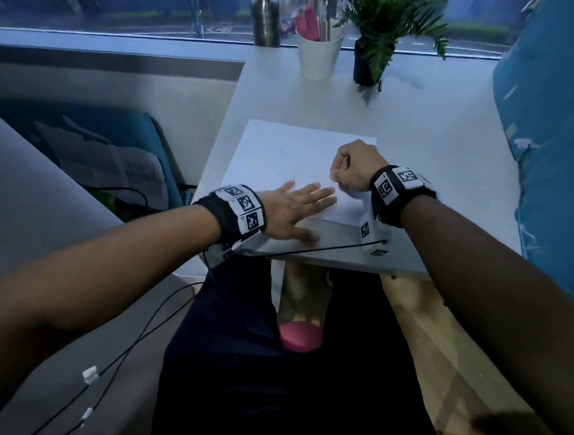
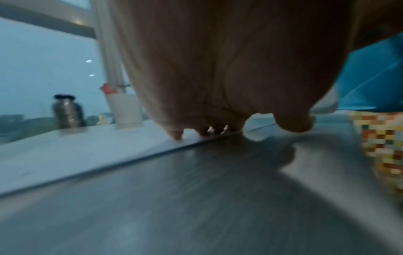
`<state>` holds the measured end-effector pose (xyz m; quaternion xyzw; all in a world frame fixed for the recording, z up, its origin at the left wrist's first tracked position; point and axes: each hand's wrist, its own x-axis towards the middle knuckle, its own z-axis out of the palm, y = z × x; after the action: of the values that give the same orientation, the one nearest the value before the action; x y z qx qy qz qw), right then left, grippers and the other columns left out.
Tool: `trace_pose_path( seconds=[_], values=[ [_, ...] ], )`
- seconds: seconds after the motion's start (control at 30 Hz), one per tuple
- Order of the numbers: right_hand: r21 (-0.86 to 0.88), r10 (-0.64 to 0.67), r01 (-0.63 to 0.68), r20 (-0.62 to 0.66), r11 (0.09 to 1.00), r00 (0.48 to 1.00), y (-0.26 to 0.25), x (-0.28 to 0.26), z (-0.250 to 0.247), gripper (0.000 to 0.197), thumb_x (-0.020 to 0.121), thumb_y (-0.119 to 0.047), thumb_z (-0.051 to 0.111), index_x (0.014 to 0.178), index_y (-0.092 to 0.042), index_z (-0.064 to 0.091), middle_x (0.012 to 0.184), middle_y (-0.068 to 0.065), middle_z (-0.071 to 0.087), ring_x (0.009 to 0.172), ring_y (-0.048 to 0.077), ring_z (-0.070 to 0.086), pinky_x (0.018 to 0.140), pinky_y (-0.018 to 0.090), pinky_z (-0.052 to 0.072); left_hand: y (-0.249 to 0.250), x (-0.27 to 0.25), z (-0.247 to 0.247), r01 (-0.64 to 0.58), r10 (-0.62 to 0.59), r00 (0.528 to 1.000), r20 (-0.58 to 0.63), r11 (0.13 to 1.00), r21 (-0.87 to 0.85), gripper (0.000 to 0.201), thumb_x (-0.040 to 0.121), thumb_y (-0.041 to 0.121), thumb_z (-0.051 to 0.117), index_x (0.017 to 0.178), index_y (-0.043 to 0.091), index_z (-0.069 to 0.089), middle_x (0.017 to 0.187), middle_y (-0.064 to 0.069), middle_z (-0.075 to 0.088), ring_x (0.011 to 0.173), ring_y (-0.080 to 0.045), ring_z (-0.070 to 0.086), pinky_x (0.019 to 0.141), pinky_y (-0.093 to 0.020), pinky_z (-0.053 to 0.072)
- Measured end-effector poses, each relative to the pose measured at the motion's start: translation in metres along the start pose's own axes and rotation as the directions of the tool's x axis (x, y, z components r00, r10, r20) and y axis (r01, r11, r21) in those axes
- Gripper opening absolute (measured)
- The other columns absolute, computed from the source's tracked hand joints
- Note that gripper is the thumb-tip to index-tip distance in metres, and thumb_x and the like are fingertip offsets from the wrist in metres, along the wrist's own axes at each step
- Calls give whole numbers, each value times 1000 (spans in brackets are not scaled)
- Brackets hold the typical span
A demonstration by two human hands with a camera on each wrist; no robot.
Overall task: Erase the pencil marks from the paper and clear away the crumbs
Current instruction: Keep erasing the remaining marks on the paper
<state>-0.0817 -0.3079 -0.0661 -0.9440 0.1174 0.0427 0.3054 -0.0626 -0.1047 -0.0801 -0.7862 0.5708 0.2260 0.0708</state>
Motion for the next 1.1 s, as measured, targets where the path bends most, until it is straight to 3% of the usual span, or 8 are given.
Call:
trace_pose_path(
  seconds=[0.1, 0.2, 0.43, 0.57, 0.7, 0.83, 0.9, 1.1],
  values=[
    [15, 13, -13, 4, 1000, 1000, -1, -1, -1, 4, 79, -9, 70, 78, -12, 67, 70, -6, 63, 69, 14, 66, 66, 25, 51, -33, 0, -10, 166, -166, 986, -4, 986, 20, 84, 89, 74, 19, 154, 32, -14, 161, 4, -21, 150, -21, -12, 116, -52, -6],
    [14, 15, -15, 2, 1000, 1000, -3, -2, -1, 8, 79, -8, 69, 75, -14, 65, 70, -4, 64, 65, 15, 67, 61, 23, 50, -59, 1, -26, 392, -392, 920, -19, 919, 32, 89, 91, 73, 19, 155, 20, -14, 162, -2, -19, 151, -21, -9, 119, -49, -6],
    [50, 27, -26, -2, 998, 1000, -1, -1, -2, 7, 78, -11, 74, 75, -14, 67, 69, -2, 65, 60, 10, 64, 58, 22, 47, -24, 28, -25, 135, -135, 991, -25, 991, 4, 94, 90, 75, 21, 155, 15, -13, 163, -3, -15, 150, -19, -10, 119, -48, -9],
    [82, 29, -29, -4, 996, 1000, -2, -5, -3, 3, 77, -9, 73, 78, -10, 70, 66, -3, 65, 60, 11, 66, 53, 17, 46, -48, 34, -31, 266, -271, 962, -42, 959, -96, 88, 92, 73, 24, 156, 24, -11, 163, 5, -17, 151, -17, -10, 119, -52, -5],
    [71, 29, -29, -6, 997, 1000, -3, -5, -4, 2, 77, -7, 72, 78, -6, 71, 63, -2, 65, 61, 15, 67, 55, 18, 49, -70, 21, -40, 517, -521, 854, -1, 848, -114, 100, 87, 80, 23, 156, 16, -10, 163, -1, -16, 151, -20, -7, 119, -50, -5],
    [19, 43, -43, -2, 999, 999, -6, -2, -5, 4, 76, -6, 74, 79, -5, 72, 68, 1, 68, 66, 15, 68, 62, 22, 53, -63, 2, -36, 371, -375, 927, 18, 911, -182, 119, 75, 81, 53, 156, 22, -12, 163, 0, -19, 150, -22, -11, 117, -59, 0],
    [-57, 35, -33, 25, 998, 999, -14, 1, -7, 4, 75, -5, 75, 78, -4, 73, 73, 6, 72, 70, 16, 69, 66, 23, 54, -64, -4, -30, 383, -388, 922, 18, 901, -202, 128, 68, 79, 64, 156, 25, -13, 162, 1, -21, 150, -23, -15, 117, -60, -1],
    [-35, -93, 91, -42, 995, 995, -61, 18, 9, 11, 66, -15, 83, 75, -12, 76, 70, 0, 68, 61, 6, 59, 62, 21, 47, -74, 0, -23, 442, -443, 895, 41, 873, -207, 147, 49, 92, 61, 153, 27, -21, 159, 4, -28, 148, -23, -22, 119, -56, -6]
  ],
)
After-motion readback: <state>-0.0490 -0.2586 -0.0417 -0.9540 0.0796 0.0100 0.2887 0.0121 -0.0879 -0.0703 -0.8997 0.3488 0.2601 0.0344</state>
